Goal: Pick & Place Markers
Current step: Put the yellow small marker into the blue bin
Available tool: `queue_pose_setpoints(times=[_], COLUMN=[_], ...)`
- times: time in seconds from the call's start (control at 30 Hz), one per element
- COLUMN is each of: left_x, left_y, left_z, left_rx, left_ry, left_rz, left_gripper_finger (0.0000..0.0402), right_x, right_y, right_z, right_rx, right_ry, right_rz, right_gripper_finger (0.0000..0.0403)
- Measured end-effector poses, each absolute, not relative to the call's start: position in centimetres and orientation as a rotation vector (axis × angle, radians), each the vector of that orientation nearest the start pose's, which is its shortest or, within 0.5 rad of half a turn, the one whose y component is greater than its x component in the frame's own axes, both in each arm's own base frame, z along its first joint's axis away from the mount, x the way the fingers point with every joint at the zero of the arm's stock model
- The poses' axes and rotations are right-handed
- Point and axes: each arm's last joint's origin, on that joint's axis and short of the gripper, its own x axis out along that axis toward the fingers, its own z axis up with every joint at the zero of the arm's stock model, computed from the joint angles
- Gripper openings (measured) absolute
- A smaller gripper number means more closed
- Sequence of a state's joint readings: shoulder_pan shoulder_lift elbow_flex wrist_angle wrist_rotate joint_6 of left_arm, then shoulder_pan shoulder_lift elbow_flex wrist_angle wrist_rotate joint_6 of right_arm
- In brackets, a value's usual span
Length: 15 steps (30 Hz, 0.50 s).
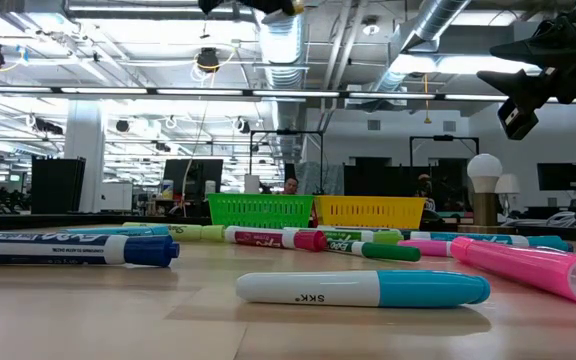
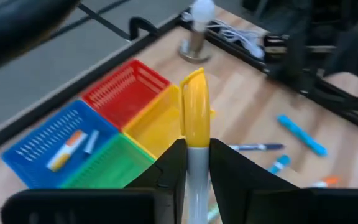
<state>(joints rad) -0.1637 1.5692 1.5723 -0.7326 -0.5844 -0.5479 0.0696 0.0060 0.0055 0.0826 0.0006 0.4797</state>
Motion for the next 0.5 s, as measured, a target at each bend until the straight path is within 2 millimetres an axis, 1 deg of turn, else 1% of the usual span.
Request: queue_pose_setpoints(times=[0.5], left_x=[33.6], left_y=[2.5], left_z=[37.1], left_rx=[-0.131], left_ry=[0.543], left_rz=[0.690], left_gripper_finger=[0.0066], right_x=[9.7], right_y=[0.7], right_z=[17.3], right_rx=[0.482], right_ry=[-0.064], right_rz=[0.087], right_gripper_finger=[0.0120])
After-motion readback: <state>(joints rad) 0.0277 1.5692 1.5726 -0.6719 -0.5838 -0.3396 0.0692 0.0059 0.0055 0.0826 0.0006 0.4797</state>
